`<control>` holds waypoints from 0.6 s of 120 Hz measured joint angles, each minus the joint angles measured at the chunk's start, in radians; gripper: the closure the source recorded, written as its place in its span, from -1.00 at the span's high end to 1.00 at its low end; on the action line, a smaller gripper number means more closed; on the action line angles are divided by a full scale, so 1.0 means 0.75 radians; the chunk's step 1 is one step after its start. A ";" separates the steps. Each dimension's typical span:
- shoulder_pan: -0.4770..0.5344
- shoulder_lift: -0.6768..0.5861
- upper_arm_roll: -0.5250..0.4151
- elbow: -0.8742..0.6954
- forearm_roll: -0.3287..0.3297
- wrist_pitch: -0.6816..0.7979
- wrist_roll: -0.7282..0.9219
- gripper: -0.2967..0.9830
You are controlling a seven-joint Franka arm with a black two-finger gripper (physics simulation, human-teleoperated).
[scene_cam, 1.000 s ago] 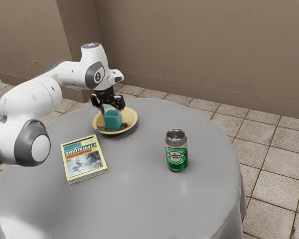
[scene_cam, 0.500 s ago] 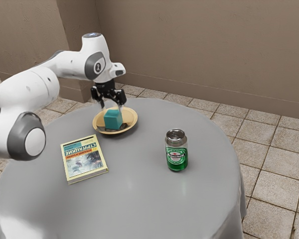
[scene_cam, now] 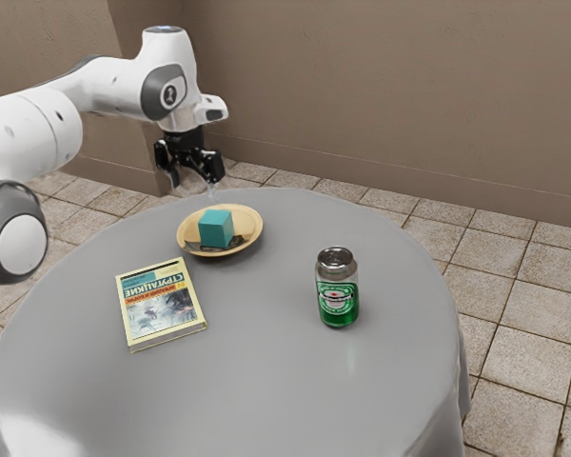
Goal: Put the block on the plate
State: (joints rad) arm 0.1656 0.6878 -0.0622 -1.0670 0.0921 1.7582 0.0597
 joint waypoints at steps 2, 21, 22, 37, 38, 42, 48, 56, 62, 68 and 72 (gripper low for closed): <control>0.000 -0.013 0.000 -0.009 0.001 -0.003 0.001 0.54; 0.006 -0.151 0.003 -0.133 0.009 -0.029 0.006 0.54; 0.007 -0.159 0.004 -0.140 0.009 -0.029 0.007 0.54; 0.011 -0.246 0.010 -0.213 0.015 -0.047 0.013 0.54; 0.012 -0.252 0.011 -0.218 0.016 -0.048 0.014 0.54; 0.013 -0.280 0.013 -0.239 0.017 -0.053 0.015 0.54; 0.016 -0.331 0.015 -0.283 0.020 -0.059 0.018 0.54; 0.019 -0.401 0.029 -0.341 0.022 -0.065 0.020 0.54; 0.027 -0.454 0.041 -0.378 0.023 -0.074 0.022 0.54; 0.041 -0.509 0.048 -0.414 0.023 -0.085 0.024 0.54; 0.049 -0.540 0.053 -0.429 0.024 -0.094 0.025 0.54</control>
State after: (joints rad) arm 0.2021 0.2827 -0.0227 -1.3887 0.1098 1.6874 0.0787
